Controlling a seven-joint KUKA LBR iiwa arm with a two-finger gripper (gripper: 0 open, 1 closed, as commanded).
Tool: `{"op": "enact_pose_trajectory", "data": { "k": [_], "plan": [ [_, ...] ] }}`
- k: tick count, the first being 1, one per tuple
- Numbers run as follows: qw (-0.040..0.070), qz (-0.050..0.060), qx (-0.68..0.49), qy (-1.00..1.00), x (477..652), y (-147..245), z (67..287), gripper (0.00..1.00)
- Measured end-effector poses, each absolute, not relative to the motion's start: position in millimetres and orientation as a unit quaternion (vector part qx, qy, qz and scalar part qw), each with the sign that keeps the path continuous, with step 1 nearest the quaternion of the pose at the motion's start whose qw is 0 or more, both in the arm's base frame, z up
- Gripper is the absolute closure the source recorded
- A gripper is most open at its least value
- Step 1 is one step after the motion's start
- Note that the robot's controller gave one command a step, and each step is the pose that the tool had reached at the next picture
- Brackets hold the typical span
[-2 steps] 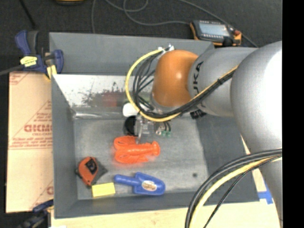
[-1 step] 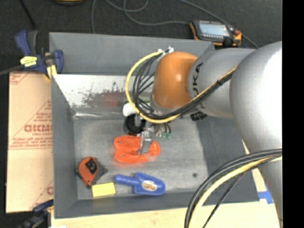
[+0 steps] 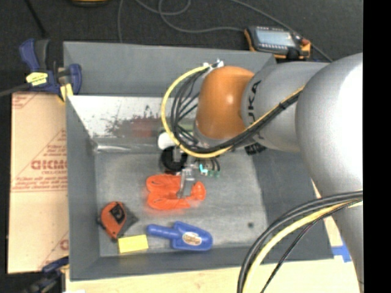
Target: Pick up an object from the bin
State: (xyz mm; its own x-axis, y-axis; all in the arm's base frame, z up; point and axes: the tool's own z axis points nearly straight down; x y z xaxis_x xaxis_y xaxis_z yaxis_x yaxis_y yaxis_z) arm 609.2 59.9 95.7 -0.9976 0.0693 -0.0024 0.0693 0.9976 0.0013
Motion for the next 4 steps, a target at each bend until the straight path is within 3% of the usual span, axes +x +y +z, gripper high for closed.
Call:
{"op": "enact_pose_trajectory", "data": {
  "k": [1,2,3,4],
  "plan": [
    [0.006,0.001,0.035,0.999,611.8,60.1,99.3,1.00],
    [0.001,0.001,0.035,0.999,608.6,60.0,95.4,0.00],
    [0.001,0.001,0.035,0.999,609.2,59.9,95.7,0.00],
    [0.006,0.001,0.036,0.999,611.8,60.1,99.2,1.00]
  ]
}}
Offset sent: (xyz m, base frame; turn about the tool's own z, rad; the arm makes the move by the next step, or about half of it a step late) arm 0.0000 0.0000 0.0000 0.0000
